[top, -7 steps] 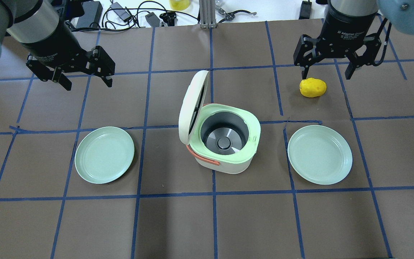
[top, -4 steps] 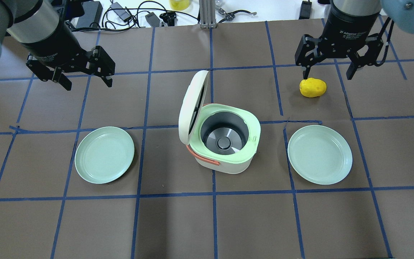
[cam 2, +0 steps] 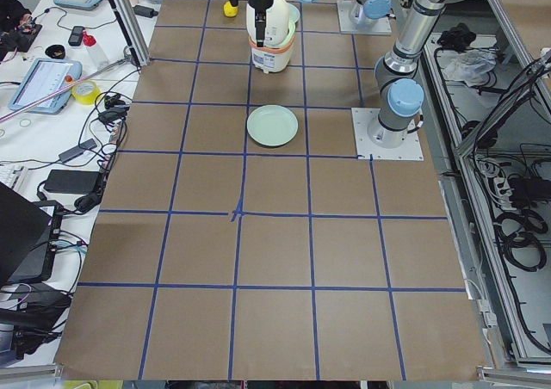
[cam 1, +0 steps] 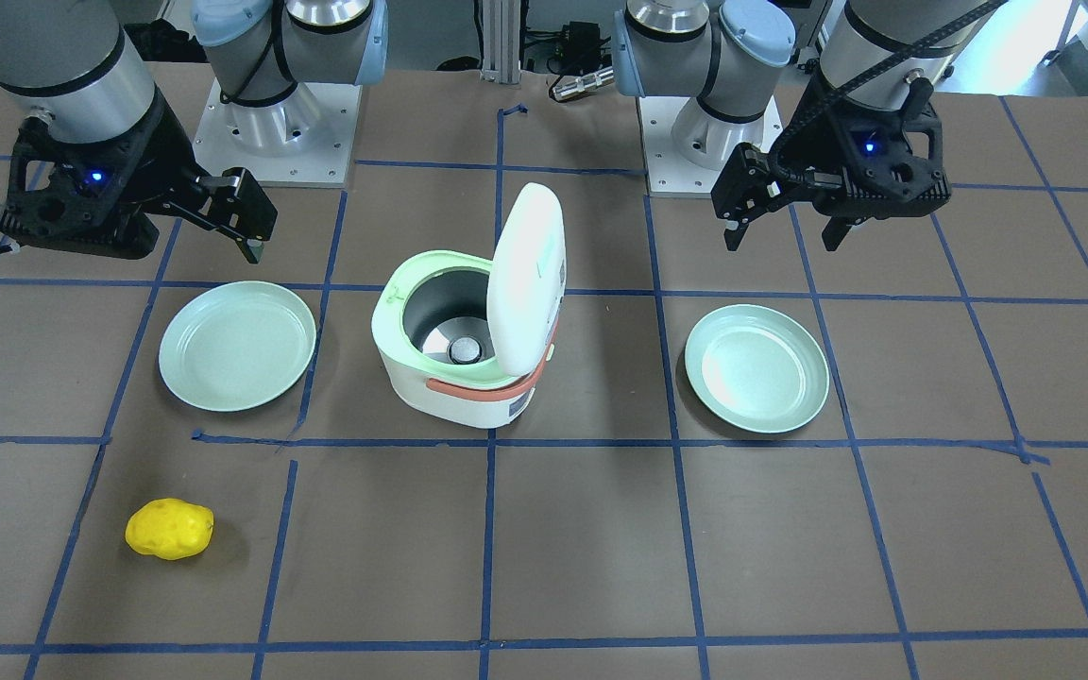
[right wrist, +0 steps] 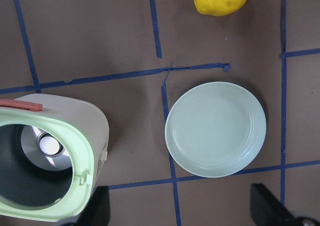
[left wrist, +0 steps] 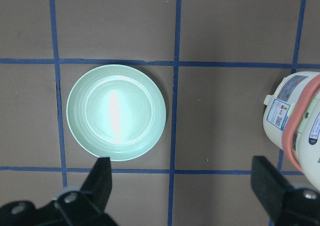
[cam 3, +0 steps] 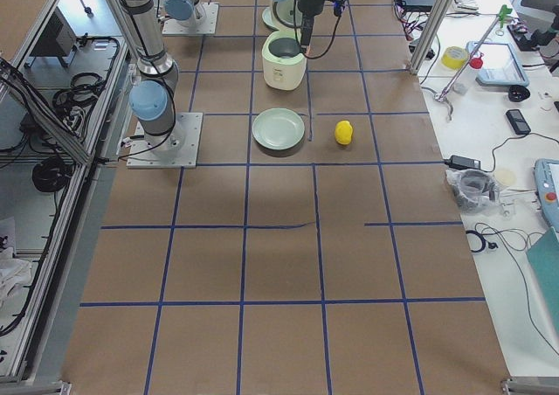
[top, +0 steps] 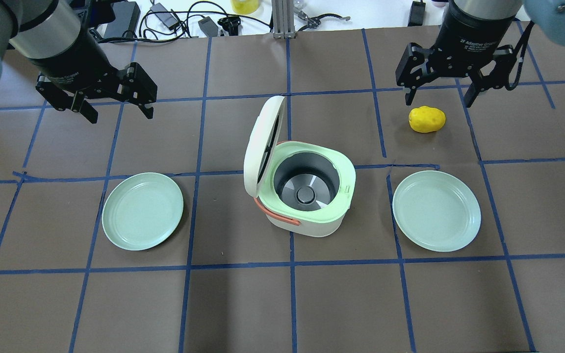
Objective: Press rice cooker button
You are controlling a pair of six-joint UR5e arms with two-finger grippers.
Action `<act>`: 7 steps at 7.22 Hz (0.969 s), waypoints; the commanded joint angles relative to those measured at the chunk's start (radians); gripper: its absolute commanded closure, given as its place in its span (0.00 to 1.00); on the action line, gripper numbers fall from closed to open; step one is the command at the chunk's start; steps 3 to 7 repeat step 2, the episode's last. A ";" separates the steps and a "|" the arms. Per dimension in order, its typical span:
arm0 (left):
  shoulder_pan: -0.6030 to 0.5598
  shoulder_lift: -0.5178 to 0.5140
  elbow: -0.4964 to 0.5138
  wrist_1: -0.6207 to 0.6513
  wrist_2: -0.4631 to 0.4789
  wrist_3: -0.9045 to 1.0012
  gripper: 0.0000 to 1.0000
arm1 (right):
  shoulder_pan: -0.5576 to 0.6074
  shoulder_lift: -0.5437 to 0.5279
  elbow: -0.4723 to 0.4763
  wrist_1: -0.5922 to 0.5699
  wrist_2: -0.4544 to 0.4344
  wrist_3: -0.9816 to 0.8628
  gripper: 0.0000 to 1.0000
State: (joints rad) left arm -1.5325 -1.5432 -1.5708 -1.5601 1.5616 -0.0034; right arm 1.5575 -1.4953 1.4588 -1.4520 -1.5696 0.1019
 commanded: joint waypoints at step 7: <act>0.000 0.000 0.000 0.000 0.000 0.000 0.00 | 0.000 0.000 0.002 0.001 0.006 -0.002 0.00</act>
